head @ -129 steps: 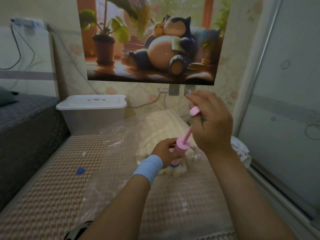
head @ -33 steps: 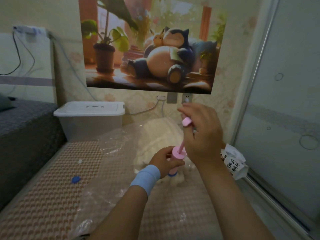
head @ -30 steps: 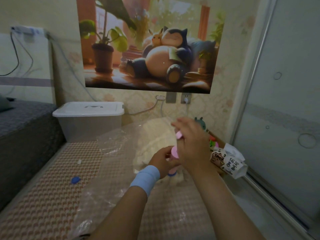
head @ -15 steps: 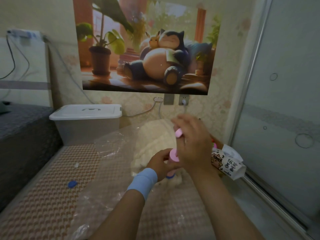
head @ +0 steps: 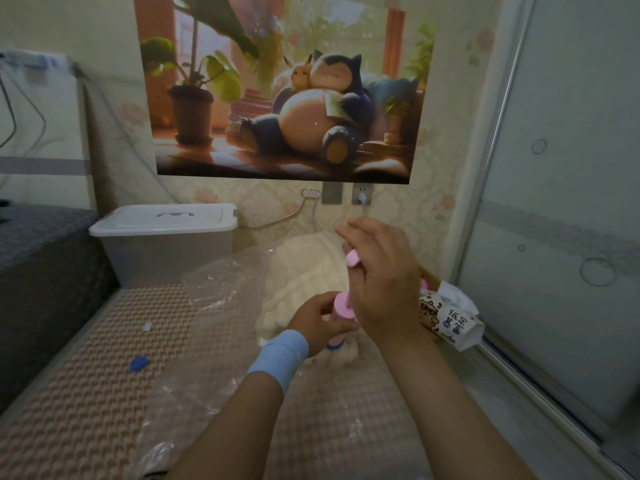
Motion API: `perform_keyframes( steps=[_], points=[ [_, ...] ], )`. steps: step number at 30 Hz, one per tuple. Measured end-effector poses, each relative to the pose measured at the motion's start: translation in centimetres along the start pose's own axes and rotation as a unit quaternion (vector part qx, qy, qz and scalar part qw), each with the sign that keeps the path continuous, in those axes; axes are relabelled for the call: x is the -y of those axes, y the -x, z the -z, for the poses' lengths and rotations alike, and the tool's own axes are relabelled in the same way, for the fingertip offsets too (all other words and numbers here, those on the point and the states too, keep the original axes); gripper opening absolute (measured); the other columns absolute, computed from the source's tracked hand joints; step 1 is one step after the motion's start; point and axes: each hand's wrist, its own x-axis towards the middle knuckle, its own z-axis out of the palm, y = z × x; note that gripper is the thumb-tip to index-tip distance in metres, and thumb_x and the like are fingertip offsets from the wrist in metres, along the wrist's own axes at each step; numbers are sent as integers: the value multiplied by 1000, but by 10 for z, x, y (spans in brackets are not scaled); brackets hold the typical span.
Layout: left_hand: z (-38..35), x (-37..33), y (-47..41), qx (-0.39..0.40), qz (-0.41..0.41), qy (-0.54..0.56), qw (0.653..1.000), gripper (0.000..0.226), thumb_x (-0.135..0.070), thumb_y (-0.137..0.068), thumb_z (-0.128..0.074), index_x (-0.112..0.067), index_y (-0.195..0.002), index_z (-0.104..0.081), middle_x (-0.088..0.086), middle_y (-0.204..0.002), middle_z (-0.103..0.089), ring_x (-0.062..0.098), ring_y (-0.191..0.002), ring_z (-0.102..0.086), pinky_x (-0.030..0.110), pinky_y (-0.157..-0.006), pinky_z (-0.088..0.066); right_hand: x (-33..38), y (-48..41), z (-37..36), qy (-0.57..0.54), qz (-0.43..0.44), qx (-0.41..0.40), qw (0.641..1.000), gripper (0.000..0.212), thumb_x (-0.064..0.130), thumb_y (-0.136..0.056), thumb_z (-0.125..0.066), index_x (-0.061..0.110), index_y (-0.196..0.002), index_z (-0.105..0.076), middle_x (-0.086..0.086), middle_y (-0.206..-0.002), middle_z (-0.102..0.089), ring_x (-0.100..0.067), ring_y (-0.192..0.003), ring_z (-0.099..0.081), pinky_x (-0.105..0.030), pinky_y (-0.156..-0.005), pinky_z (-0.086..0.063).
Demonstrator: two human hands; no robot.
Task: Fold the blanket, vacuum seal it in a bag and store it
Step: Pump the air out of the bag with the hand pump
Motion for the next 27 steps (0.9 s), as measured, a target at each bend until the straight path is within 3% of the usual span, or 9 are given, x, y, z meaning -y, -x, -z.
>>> perform_keyframes(
  steps=[4,6,11,14,17,19,21,24,27],
  points=[
    [5,3,2,-13,36,-6,999,23,-13,-81,-67,-21,-103,-66,1,-100,-71,20,-102,-64,30,-84,-50,-15,46,-29,20,-91,300,949,54,27,-82,-29,16,-119,-67,-5,-118,-60,-30,-97,-59,-45,-81,-49],
    [8,4,2,-18,44,-9,999,21,-14,-81,-68,-20,-101,-66,1,-97,-70,21,-98,-64,30,-81,-50,-14,42,-29,3,-95,330,939,54,30,-83,-27,17,-114,-69,-3,-113,-61,-29,-89,-60,-46,-77,-49],
    [8,1,0,-5,16,41,999,39,-14,-69,-83,-27,-103,-68,-2,-103,-71,17,-97,-65,32,-88,-53,5,-16,4,-28,9,27,999,30,15,-95,-49,9,-114,-71,-7,-113,-67,-24,-99,-63,-37,-82,-51],
    [3,0,0,0,11,15,1000,38,-17,-70,-83,-30,-102,-68,-5,-103,-70,13,-97,-65,29,-88,-52,7,-16,6,-9,13,-38,999,28,12,-97,-52,6,-117,-70,-10,-115,-66,-24,-104,-61,-32,-86,-47],
    [2,-2,2,-4,16,0,1000,28,-10,-77,-74,-25,-100,-67,-4,-98,-70,9,-90,-63,24,-80,-49,-6,23,-18,21,-60,145,987,42,18,-90,-39,12,-119,-68,-8,-120,-62,-27,-103,-58,-37,-85,-48],
    [7,2,2,-12,37,-5,999,24,-9,-80,-68,-17,-103,-67,2,-101,-70,13,-94,-62,26,-81,-48,-14,42,-31,13,-102,311,945,55,32,-84,-25,16,-114,-69,-6,-117,-58,-31,-96,-59,-44,-82,-49],
    [11,4,1,-16,44,-22,999,25,-12,-81,-69,-14,-105,-67,2,-103,-70,15,-99,-63,26,-82,-48,-16,42,-34,4,-105,352,930,56,35,-83,-23,17,-107,-70,-4,-110,-58,-30,-88,-58,-46,-78,-48],
    [13,2,1,-7,29,14,999,27,-11,-77,-76,-19,-101,-67,-3,-96,-70,12,-91,-63,16,-73,-48,-4,10,-18,-26,-50,221,974,38,19,-87,-40,13,-107,-71,-4,-108,-64,-25,-91,-60,-44,-79,-49],
    [9,2,-1,1,15,17,1000,40,-19,-70,-83,-22,-108,-69,-7,-103,-71,12,-97,-65,24,-84,-52,6,-16,3,-49,12,10,999,27,12,-97,-50,3,-110,-72,-10,-110,-67,-26,-99,-62,-36,-85,-49]
  ],
)
